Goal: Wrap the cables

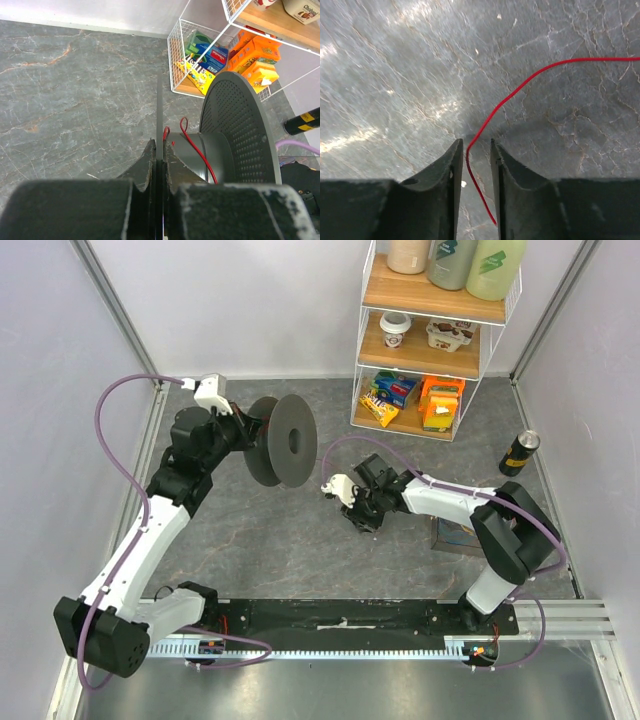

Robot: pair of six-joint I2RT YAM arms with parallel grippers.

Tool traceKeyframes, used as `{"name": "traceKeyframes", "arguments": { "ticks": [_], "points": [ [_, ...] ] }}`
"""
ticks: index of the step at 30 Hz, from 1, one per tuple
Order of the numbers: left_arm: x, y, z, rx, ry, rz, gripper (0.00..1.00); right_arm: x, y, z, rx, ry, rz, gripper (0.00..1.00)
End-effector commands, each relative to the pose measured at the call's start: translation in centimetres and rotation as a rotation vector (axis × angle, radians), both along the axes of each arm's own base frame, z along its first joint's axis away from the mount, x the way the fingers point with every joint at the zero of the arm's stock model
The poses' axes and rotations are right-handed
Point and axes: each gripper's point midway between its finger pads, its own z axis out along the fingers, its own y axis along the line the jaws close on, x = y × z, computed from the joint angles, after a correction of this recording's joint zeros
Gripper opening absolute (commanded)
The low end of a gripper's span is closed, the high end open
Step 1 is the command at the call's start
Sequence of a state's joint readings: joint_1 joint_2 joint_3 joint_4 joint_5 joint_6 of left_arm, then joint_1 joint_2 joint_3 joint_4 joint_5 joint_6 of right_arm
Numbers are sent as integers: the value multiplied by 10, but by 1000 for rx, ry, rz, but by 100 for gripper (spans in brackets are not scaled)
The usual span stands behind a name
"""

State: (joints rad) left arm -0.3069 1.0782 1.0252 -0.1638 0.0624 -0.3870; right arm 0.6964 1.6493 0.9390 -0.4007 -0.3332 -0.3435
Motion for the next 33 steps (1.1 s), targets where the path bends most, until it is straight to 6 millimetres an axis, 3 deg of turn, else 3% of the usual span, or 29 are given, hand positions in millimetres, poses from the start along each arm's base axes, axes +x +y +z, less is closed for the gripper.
{"name": "traceKeyframes", "arguments": {
  "ticks": [1,2,5,18,23,29,33],
  "points": [
    [-4,-1,51,-39,-178,-20,2,12,0,6,-21,-31,-28,42],
    [-4,-2,50,-39,-178,-23,1,13,0,8,-20,-38,-30,49],
    [-6,-3,53,-41,-189,-30,2,15,-3,11,-16,-51,-31,54],
    [-3,-8,55,-42,-200,-55,2,29,-30,10,-55,-95,20,54],
    [1,-9,59,-42,-209,-57,2,28,-43,-2,-97,-70,33,52],
    [2,-10,59,-40,-208,-59,2,27,-41,-9,-87,-56,35,42],
    [3,-9,59,-40,-208,-54,2,29,-40,-15,-87,-55,15,17]
  ]
}}
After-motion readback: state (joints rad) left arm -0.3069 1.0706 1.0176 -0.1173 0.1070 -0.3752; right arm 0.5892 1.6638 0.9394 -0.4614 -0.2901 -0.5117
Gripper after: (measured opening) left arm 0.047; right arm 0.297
